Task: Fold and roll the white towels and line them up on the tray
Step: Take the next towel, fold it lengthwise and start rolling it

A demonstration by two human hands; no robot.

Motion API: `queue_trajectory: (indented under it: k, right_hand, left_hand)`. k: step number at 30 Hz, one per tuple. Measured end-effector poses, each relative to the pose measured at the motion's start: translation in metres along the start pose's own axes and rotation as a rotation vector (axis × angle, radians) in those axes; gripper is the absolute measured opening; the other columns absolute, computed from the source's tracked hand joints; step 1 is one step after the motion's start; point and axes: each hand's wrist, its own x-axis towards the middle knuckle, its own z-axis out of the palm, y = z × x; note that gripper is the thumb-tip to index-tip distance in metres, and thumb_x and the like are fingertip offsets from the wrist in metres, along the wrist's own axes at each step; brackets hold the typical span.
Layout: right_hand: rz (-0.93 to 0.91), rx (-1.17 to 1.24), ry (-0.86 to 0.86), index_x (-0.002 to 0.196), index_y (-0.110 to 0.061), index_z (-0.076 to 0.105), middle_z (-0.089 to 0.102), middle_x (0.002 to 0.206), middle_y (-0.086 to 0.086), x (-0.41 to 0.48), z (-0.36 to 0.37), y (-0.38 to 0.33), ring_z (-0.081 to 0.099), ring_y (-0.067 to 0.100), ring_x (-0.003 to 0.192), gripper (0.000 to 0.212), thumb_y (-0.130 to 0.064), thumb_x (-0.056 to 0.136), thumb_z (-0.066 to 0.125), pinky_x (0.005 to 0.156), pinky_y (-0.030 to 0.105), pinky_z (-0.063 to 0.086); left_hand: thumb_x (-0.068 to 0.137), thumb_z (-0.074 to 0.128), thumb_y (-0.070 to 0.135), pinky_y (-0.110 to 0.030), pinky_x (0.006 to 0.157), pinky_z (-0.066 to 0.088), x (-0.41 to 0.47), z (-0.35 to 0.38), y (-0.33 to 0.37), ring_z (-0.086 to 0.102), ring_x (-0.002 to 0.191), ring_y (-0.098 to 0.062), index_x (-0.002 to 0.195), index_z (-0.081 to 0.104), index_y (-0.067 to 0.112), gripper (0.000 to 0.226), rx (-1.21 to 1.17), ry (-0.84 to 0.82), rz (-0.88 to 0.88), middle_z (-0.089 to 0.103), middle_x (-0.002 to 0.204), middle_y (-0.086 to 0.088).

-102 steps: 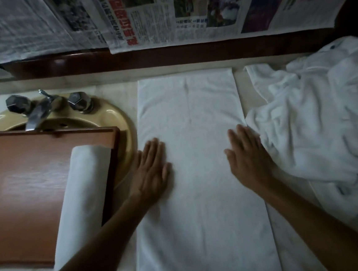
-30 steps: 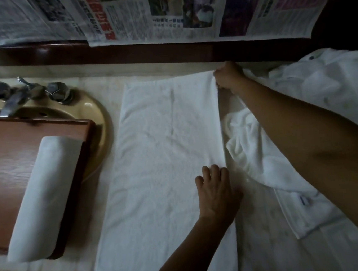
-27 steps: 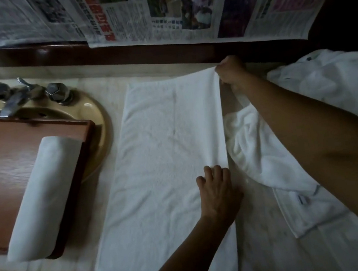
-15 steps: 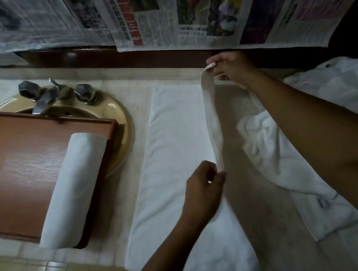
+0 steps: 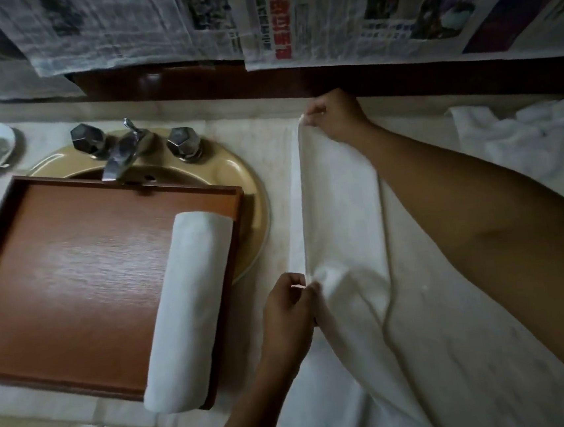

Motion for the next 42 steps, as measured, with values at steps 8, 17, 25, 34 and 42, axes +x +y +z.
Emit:
queue_trajectory:
  k: [8,17,25,34,42]
  right_hand:
    - [0.103,-0.099,0.082,0.091,-0.026,0.078,0.076,0.097,-0.010,0.009,0.039,0.017,0.066,0.020,0.104,0.021,-0.046,0.083,0.077,0.106,0.049,0.045]
    - [0.076,-0.120,0.098,0.085,-0.029,0.074,0.074,0.090,-0.010,0.015,0.041,0.026,0.064,0.022,0.103,0.026,-0.054,0.079,0.078,0.109,0.050,0.038]
    - [0.016,-0.246,0.172,0.099,-0.025,0.071,0.071,0.109,-0.003,0.002,0.041,0.017,0.057,0.026,0.114,0.028,-0.050,0.087,0.073,0.105,0.048,0.034]
    - [-0.283,-0.547,-0.059,0.155,-0.035,0.037,0.026,0.168,-0.003,-0.125,0.068,0.043,0.018,0.025,0.156,0.054,-0.056,0.105,0.034,0.122,0.061,0.013]
    - [-0.263,-0.606,-0.104,0.162,-0.041,0.012,0.006,0.172,-0.008,-0.116,0.065,0.046,0.001,0.021,0.159,0.060,-0.060,0.105,0.014,0.124,0.061,0.003]
  left_hand:
    - [0.098,0.069,0.014,-0.041,0.063,0.061,0.016,-0.014,-0.005,0.073,0.069,-0.028,0.090,0.067,0.003,0.014,-0.137,-0.141,-0.142,0.074,0.079,-0.015]
    - [0.093,0.076,0.019,-0.035,0.053,0.059,0.033,-0.038,-0.030,0.066,0.055,-0.017,0.078,0.066,0.010,0.019,0.177,0.040,-0.091,0.069,0.064,-0.002]
    - [0.092,0.075,0.025,-0.006,0.050,0.040,0.027,-0.027,-0.010,0.060,0.056,0.012,0.088,0.067,0.013,0.015,0.460,0.068,-0.003,0.069,0.074,0.005]
    - [0.094,0.073,0.024,-0.012,0.045,0.044,0.026,-0.026,-0.007,0.066,0.054,-0.008,0.090,0.065,0.014,0.014,0.445,0.055,-0.066,0.073,0.083,-0.003]
    - [0.094,0.073,0.009,-0.036,0.066,0.061,-0.002,-0.031,-0.012,0.074,0.078,-0.031,0.098,0.064,-0.004,0.016,-0.073,-0.214,-0.347,0.074,0.089,-0.023]
